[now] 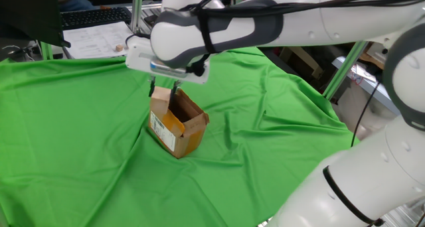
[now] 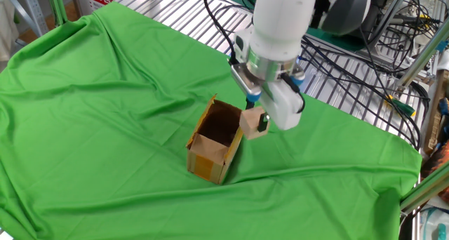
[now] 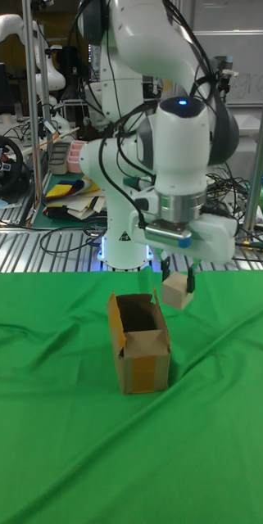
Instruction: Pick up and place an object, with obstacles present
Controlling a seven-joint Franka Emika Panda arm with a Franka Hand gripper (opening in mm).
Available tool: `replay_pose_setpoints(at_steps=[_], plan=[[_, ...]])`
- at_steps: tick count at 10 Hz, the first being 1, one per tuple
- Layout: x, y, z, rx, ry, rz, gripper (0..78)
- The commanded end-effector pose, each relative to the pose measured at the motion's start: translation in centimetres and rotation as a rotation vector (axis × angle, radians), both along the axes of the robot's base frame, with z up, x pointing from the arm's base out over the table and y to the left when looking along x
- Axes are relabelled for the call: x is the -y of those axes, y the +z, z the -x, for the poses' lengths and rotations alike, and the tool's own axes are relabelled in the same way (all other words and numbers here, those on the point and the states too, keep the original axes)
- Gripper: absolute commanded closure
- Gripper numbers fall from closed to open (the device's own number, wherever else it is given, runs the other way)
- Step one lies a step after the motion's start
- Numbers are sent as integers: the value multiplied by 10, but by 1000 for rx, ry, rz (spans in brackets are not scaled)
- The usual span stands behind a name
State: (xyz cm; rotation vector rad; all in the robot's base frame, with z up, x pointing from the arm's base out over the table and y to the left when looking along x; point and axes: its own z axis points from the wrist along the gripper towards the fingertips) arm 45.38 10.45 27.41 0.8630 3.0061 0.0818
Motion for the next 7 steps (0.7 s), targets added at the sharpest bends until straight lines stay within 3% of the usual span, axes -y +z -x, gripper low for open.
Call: replay_pose_setpoints(at_steps=[1, 5, 7], plan=[[-7, -9, -5, 7, -45, -8, 762], [-6, -10, -5, 7, -63, -8, 762], [-6, -10, -5, 17, -59, 26, 762]])
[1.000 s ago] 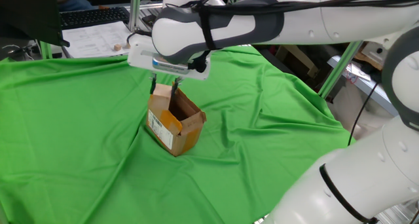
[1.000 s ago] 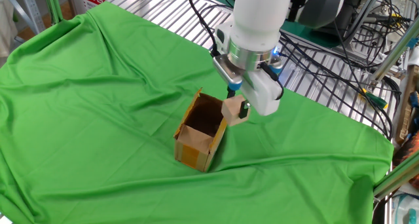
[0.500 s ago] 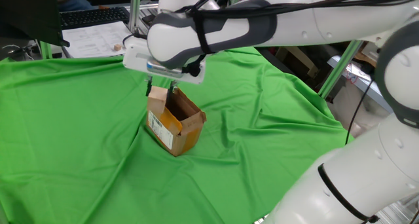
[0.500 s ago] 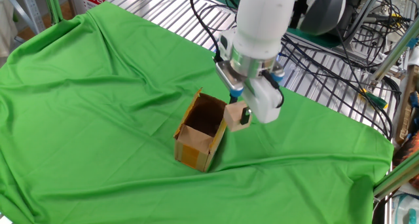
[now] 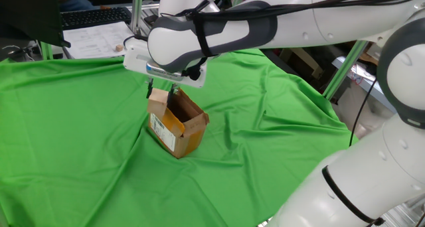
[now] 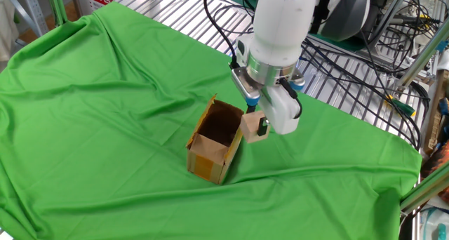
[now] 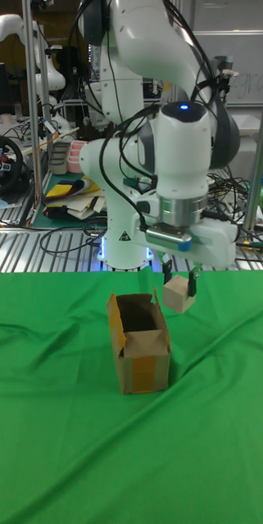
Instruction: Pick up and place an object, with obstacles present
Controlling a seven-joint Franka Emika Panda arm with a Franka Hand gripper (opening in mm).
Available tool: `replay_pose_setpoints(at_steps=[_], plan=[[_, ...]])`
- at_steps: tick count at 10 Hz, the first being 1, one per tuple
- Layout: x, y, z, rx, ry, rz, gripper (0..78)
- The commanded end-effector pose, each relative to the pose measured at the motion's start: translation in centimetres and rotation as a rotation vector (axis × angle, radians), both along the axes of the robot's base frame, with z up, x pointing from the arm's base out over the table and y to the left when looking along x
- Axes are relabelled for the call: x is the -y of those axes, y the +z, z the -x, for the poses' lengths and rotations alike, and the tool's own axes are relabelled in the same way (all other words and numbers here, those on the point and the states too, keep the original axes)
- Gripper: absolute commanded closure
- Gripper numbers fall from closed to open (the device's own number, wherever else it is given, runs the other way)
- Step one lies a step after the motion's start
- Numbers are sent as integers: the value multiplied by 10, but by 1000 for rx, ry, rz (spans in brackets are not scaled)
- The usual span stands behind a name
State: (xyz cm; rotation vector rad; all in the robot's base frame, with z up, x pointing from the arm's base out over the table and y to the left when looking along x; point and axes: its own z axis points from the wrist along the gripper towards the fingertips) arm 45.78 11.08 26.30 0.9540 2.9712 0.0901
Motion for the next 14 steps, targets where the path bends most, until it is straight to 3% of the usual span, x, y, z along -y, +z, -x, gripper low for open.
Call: replay_pose_setpoints(at_steps=[1, 4, 8, 9, 14], plan=[[0, 1, -1, 2, 8, 38, 762], [0, 1, -1, -40, 66, 10, 762], [0, 1, -1, -36, 211, -8, 762], [0, 1, -1, -37, 208, -25, 762], [-9, -8, -8, -36, 200, -15, 762]])
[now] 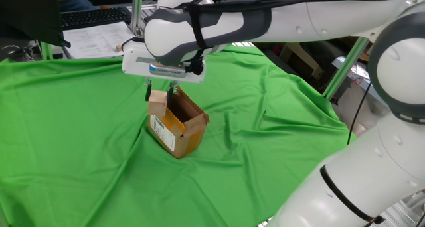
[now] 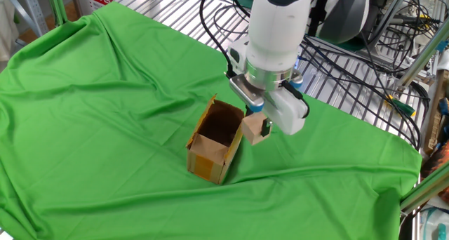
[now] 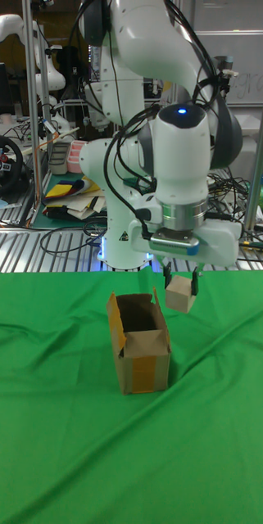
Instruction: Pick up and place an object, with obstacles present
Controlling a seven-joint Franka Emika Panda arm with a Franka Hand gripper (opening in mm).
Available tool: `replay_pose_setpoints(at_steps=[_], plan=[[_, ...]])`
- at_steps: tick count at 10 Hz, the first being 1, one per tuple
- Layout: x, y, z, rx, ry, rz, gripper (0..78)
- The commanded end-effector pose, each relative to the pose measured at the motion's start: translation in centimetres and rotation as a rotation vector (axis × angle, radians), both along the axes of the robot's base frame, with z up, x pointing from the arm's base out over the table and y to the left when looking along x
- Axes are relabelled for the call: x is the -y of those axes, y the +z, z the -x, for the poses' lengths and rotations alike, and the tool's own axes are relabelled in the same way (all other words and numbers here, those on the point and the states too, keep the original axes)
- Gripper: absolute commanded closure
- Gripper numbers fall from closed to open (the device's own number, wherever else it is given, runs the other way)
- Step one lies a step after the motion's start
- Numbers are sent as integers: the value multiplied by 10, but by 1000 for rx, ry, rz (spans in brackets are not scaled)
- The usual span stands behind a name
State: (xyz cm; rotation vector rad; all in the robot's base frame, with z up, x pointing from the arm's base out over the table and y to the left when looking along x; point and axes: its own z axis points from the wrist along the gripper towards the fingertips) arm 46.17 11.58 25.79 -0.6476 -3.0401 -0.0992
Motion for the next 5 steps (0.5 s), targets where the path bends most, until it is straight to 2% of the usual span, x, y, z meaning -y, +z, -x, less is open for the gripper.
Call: replay_pose_setpoints(at_steps=[1, 4, 5], plan=[[-8, -5, -6, 9, -13, 7, 762], [-14, -13, -10, 7, -31, 0, 762], [-21, -23, -14, 17, -49, 0, 762]])
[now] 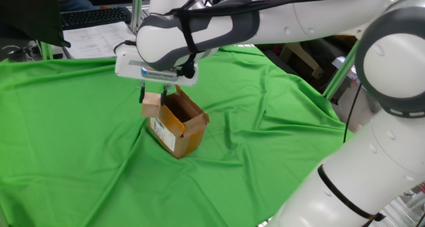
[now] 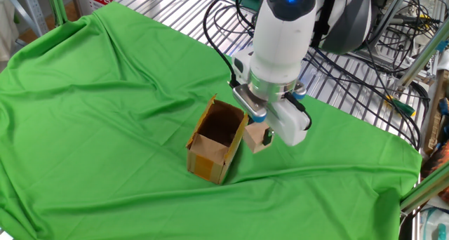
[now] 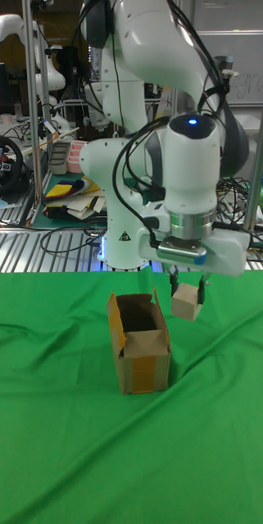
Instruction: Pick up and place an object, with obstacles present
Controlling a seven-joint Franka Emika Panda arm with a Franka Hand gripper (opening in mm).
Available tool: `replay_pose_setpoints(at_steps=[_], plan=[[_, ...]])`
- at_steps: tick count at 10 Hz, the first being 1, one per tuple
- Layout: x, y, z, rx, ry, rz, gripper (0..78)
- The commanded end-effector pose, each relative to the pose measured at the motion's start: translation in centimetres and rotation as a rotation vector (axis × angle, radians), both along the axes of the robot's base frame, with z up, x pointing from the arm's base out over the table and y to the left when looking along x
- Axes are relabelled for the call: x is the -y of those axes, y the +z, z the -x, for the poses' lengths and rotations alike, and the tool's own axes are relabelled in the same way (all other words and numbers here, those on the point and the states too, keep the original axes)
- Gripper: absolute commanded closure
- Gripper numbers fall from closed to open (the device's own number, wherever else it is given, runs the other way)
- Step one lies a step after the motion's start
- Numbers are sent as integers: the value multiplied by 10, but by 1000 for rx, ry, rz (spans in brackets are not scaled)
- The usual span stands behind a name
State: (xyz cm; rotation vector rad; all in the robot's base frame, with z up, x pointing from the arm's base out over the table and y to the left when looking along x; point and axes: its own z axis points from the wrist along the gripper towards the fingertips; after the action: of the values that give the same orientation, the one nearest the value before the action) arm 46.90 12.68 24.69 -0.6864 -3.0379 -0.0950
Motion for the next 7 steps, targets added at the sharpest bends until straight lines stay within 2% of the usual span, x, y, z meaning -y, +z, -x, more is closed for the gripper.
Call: replay_pose_setpoints(at_steps=[1, 2, 5, 7], plan=[[-13, -16, -8, 18, -31, -3, 762], [-19, -26, -10, 25, -40, -2, 762], [-24, -34, -14, 28, -49, -2, 762], [-33, -53, -17, 45, -59, -2, 762]])
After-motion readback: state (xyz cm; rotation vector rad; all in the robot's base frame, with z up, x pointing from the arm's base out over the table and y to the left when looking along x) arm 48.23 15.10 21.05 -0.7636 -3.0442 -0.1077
